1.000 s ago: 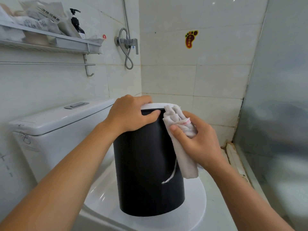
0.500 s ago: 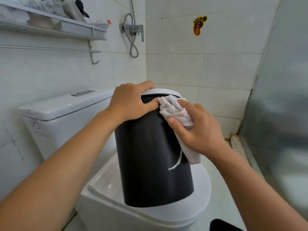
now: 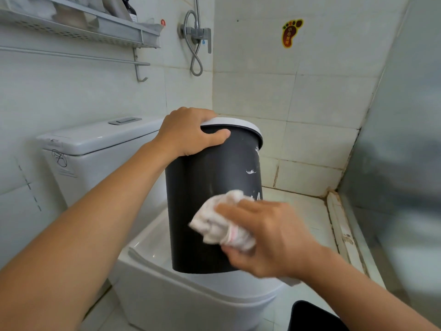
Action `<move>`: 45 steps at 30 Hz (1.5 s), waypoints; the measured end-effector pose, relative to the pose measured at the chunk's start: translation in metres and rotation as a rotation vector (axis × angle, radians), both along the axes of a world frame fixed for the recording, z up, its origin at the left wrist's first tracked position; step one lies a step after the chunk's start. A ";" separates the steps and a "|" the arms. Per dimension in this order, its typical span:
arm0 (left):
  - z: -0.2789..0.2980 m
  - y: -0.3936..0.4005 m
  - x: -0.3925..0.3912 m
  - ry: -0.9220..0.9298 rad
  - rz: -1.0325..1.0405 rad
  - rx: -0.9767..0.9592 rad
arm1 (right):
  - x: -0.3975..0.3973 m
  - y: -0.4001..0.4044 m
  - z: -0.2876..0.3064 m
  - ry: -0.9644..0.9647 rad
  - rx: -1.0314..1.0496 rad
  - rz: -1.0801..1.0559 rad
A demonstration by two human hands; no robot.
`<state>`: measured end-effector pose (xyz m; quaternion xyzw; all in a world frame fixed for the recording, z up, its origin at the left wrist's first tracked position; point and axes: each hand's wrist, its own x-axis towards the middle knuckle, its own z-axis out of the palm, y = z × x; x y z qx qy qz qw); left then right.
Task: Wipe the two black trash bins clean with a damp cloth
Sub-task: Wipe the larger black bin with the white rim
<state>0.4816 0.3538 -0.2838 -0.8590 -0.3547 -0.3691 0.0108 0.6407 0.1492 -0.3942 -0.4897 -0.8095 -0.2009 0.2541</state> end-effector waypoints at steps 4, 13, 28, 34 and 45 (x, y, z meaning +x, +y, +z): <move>0.003 -0.006 0.002 -0.009 -0.055 0.013 | -0.003 -0.008 -0.009 -0.095 0.002 0.026; 0.004 -0.006 -0.002 0.021 -0.091 -0.004 | 0.017 0.032 0.017 0.515 0.117 -0.237; 0.006 0.004 -0.015 0.100 -0.033 -0.063 | 0.024 0.012 -0.007 0.357 -0.015 -0.126; 0.006 -0.001 -0.013 0.095 -0.012 -0.067 | 0.014 0.031 0.005 0.537 0.010 -0.231; 0.008 -0.013 -0.005 0.069 -0.095 -0.032 | 0.024 0.013 0.000 0.325 0.077 -0.105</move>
